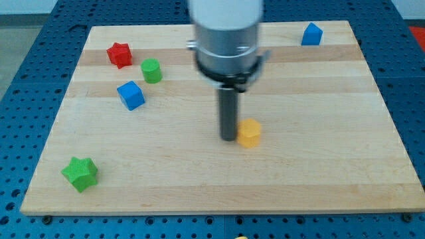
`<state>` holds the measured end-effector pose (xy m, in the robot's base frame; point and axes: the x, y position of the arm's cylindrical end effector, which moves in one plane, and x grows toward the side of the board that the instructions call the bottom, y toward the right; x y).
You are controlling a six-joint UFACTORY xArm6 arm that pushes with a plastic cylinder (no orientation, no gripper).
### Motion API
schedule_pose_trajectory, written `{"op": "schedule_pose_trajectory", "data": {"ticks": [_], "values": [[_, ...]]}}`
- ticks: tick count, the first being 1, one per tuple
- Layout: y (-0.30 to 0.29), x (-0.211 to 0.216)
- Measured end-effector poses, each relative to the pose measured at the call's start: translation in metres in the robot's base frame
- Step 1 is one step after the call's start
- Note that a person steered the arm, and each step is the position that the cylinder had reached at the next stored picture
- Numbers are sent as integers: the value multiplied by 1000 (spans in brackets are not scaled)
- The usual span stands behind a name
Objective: Push the yellow hexagon to the bottom right
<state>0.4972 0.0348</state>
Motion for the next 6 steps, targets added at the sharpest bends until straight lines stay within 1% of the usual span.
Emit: {"op": "schedule_pose_trajectory", "data": {"ticks": [1,2,3,5,6], "values": [[26,-6],[28,-7],[41,-12],[125,-8],[127,-7]]}}
